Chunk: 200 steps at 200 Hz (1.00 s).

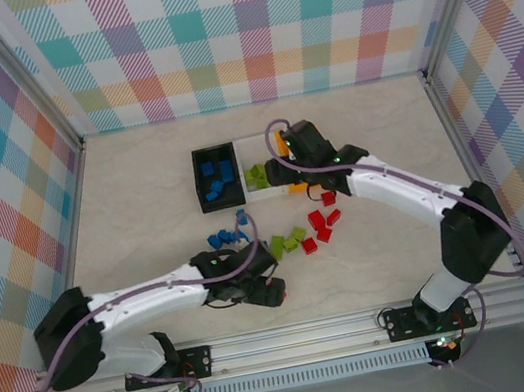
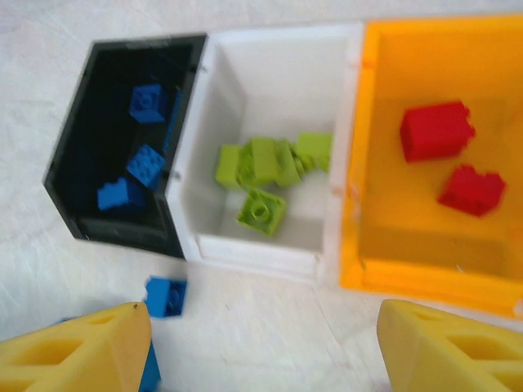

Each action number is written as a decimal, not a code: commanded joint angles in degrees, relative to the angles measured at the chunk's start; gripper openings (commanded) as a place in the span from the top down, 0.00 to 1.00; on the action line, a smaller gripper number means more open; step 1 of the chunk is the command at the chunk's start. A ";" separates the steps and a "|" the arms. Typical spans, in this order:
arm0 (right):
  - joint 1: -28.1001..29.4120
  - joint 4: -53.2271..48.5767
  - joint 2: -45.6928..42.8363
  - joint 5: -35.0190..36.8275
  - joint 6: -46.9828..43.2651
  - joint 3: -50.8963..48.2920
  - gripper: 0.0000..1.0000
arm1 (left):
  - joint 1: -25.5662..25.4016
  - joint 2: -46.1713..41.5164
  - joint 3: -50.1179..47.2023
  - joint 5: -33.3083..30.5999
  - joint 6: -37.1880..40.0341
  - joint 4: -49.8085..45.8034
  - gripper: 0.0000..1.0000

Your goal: Sort the legos into containers by color

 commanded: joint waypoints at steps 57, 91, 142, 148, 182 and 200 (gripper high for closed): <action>-0.31 1.48 -9.10 2.52 1.82 -10.18 0.26 | -3.14 16.40 12.30 -0.45 9.86 -5.14 0.01; -0.75 1.01 -10.83 3.48 1.55 -11.20 0.26 | -3.14 21.39 14.71 -0.20 11.96 -6.59 0.08; -2.78 0.67 -12.74 3.50 1.46 -12.34 0.26 | -3.21 22.64 14.38 -1.90 12.34 -7.37 0.22; -2.98 0.82 -12.83 3.49 1.46 -12.47 0.26 | -3.23 22.52 14.31 -1.82 12.18 -7.06 0.25; -4.04 0.29 -13.40 4.24 1.72 -12.82 0.26 | -3.25 21.39 14.39 -1.97 11.74 -6.33 0.45; -4.64 -0.04 -14.11 5.62 2.29 -13.34 0.26 | -3.23 20.13 14.74 -3.61 10.88 -6.53 0.47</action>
